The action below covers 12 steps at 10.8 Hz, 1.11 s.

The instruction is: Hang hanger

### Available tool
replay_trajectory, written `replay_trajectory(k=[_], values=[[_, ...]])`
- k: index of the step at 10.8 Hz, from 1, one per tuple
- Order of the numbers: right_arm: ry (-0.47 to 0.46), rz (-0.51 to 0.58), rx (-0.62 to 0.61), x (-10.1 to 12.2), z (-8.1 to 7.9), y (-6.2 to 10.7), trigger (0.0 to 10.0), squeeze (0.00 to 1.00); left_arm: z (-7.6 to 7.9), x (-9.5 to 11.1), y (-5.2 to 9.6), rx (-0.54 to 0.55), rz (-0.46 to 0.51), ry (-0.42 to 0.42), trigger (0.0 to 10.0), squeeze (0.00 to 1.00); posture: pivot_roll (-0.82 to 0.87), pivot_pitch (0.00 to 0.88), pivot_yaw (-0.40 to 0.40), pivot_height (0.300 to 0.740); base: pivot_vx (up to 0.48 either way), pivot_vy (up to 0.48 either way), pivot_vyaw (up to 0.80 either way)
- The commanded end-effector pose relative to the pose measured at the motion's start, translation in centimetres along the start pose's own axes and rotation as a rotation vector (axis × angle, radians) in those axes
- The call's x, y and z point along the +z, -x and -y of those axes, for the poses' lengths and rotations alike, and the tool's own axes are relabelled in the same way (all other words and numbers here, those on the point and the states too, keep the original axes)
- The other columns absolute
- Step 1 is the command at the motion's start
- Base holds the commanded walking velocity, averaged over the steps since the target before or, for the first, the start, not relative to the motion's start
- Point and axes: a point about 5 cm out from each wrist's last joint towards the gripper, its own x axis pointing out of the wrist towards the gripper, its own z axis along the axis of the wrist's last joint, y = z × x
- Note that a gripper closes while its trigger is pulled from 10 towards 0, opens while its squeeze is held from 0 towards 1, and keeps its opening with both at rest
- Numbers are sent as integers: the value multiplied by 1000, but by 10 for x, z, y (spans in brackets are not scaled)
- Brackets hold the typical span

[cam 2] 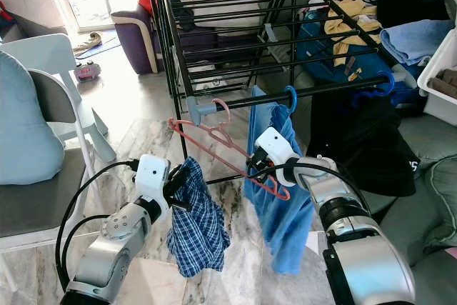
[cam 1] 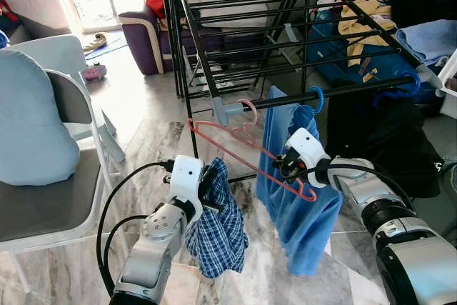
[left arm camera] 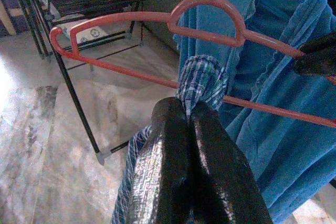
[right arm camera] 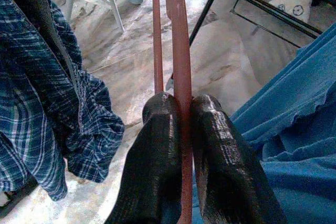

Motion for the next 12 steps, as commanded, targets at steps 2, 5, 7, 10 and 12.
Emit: replay_trajectory(k=[2, 5, 7, 10, 12], values=[[-60, 54, -45, 1, -3, -4, 0, 0, 1, -1, 1, -6, -11, -14, 10000, 0, -70, 0, 3, 740, 0, 0, 0], [-177, 168, -214, 4, -7, -8, 0, 0, 1, -4, 5, -7, -17, -9, 10000, 0, -67, 0, 3, 740, 0, 0, 0], [-289, 254, -375, 8, -6, -6, 0, 0, 1, -3, 6, -17, -1, -10, 10000, 0, -68, 0, 8, 740, 0, 0, 0], [-378, 249, -402, -14, -40, -3, 10000, 0, 2, 7, 4, 6, 39, -47, 10000, 0, -65, 0, 11, 740, 0, 0, 0], [-438, 231, -421, -27, -69, 5, 10000, 0, 3, 5, 5, -1, 33, -56, 10000, 0, -77, 0, 10, 740, 0, 0, 0]])
